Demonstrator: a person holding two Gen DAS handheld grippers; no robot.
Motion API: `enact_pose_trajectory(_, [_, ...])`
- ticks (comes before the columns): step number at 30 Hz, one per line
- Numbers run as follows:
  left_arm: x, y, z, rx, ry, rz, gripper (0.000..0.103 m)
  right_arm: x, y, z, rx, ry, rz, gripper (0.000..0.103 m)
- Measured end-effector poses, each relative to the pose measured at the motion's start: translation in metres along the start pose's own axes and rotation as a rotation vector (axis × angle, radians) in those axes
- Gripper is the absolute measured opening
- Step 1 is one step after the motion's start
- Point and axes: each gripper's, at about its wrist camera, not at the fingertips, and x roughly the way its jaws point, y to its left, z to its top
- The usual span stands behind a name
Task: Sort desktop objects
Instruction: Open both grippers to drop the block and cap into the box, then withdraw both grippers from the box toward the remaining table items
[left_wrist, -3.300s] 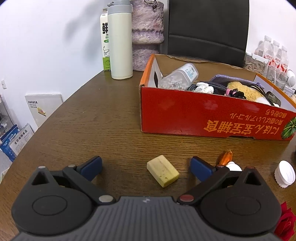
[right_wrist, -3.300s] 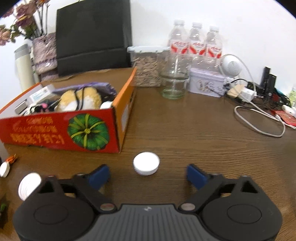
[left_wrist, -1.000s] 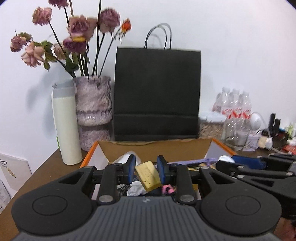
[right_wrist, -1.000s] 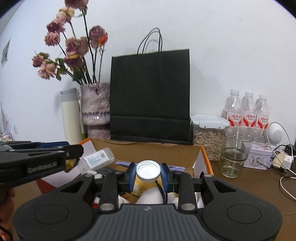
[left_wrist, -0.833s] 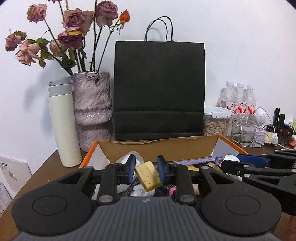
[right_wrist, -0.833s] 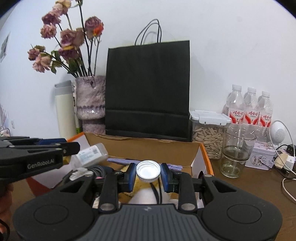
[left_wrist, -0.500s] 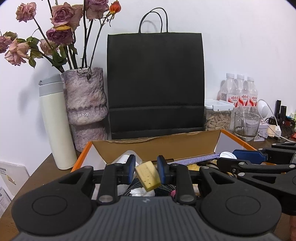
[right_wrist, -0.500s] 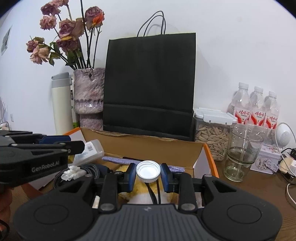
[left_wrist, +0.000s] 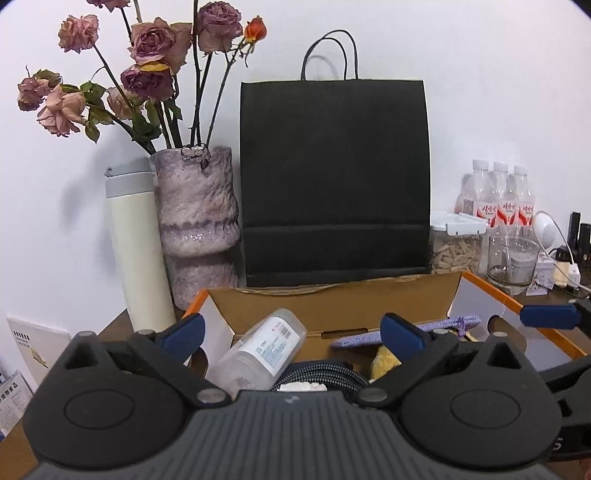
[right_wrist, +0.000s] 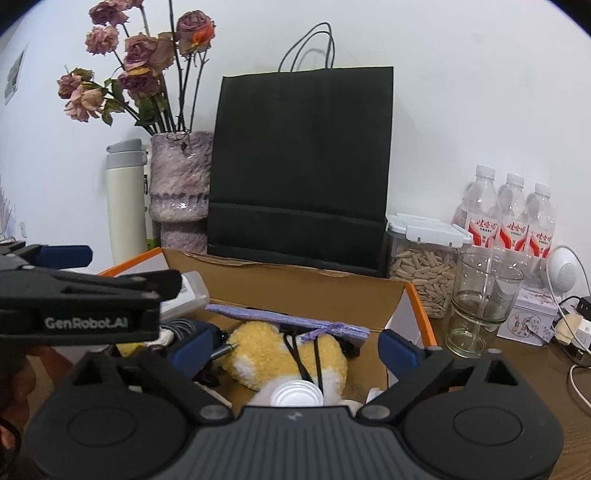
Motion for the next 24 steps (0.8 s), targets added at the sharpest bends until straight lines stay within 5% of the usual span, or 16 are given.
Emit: enact_pose_trajectory(24, [-0.034,0.004,-0.014,-0.015,0.009,0.017,0.103,-0.035,0.006,-0.017,-0.017,-0.035,-0.053,0.099])
